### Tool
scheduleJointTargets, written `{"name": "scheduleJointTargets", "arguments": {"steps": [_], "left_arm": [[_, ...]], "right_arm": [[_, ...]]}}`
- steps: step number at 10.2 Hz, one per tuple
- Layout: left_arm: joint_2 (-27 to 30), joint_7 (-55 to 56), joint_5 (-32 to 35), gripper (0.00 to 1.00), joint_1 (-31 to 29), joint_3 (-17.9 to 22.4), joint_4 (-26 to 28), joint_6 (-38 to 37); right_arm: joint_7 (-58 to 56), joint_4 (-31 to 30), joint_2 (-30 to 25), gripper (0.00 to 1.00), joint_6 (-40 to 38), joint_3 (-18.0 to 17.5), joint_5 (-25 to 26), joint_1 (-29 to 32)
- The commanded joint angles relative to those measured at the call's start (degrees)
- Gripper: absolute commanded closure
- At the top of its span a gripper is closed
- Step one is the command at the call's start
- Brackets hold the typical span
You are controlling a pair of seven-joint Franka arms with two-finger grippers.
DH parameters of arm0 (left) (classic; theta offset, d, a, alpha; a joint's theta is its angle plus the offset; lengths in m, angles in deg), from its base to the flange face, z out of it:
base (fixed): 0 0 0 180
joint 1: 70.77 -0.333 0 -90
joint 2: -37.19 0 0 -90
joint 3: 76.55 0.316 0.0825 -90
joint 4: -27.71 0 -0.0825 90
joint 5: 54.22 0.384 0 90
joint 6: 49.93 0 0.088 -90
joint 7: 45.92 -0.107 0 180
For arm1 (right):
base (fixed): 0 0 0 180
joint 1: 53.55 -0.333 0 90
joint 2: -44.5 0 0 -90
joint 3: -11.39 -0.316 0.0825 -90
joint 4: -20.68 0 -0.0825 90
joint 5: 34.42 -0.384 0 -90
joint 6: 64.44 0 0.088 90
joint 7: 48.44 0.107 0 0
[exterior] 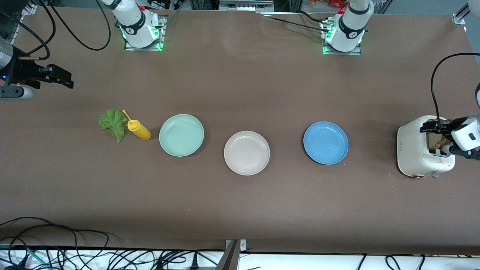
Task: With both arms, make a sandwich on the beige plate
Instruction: 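Grasp the outer toast slice with the left gripper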
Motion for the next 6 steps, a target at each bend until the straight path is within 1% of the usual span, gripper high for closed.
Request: {"name": "scheduleJointTargets", "arguments": {"steps": [1,2,3,6], "left_arm": [[2.35,-1.23,2.41,0.76,-1.27,-0.34,2.58,0.76],[2.26,-1.23,2.95,0.92,-1.27,-0.42,2.58,0.76],[2.17,-1.23,3.04,1.0,-1.27,-0.42,2.58,0.76],[1.82,-3.15,3.39,1.0,-1.09,-0.42,1.79,0.58]], "right_arm": [[-0.67,0.96,-0.02,0.0,-1.06,0.01,-0.44,0.3],[-0.67,0.96,-0.02,0.0,-1.06,0.01,-0.44,0.3],[-0.67,0.87,-0.02,0.0,-1.06,0.01,-0.44,0.3],[-0.67,0.96,-0.02,0.0,-1.06,0.01,-0.53,0.3]]}}
